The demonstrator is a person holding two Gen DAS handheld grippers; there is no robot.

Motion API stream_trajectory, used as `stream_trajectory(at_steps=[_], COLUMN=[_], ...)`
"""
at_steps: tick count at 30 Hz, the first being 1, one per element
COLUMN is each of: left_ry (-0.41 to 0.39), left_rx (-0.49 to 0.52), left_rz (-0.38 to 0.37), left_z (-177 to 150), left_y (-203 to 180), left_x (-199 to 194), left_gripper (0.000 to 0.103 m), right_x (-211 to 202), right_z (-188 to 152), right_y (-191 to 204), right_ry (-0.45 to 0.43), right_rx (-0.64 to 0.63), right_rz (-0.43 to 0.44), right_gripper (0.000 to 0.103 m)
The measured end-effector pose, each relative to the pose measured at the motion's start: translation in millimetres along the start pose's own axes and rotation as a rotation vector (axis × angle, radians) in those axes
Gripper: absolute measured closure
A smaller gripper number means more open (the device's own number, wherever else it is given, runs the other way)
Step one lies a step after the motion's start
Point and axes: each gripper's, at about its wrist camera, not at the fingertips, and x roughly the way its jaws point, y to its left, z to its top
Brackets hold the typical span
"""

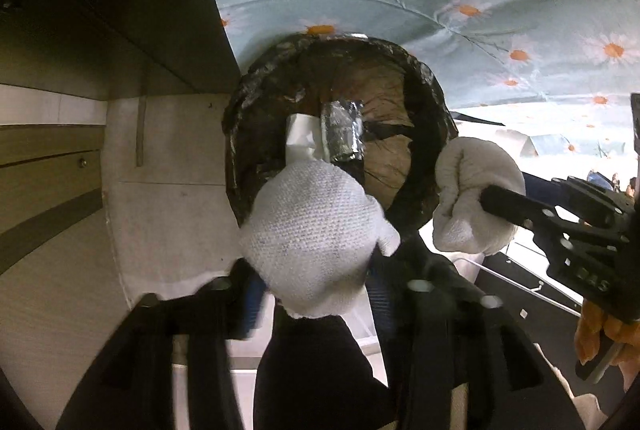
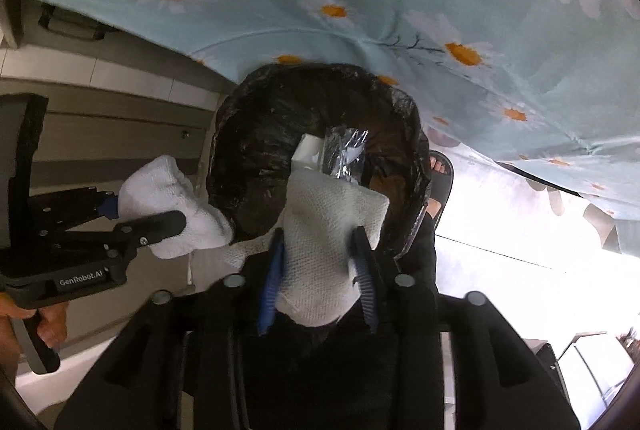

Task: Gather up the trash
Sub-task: 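Open both tools to drop the cloths into the bin, then raise both tools back up to the tablecloth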

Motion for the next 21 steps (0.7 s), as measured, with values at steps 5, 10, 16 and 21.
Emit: stream_trajectory(at_steps=[5, 10, 16, 21], left_ry=[-0.011, -0.014, -0.036, -0.079], left_rx=[-0.039, -0.041, -0.036, -0.004], left_rz=[-0.015, -0.005, -0.018, -0.011], left_z=[4, 2, 0, -4], left_y=[8, 9, 7, 2], left_x=[-2, -4, -16, -39], left_gripper=[0.029, 0.029, 0.029, 0.029], right_x=[-6, -13, -25, -41], right_z=[4, 5, 1, -2], right_y=[-8, -9, -7, -1], right_ry=[-0.025, -0.041, -0.062, -0.088], right_rx=[0.039, 0.054, 0.057, 0.059], right_rz=[0.003, 0.011, 0.014, 0.024], right_gripper=[0.050, 0.050, 0.050, 0.050])
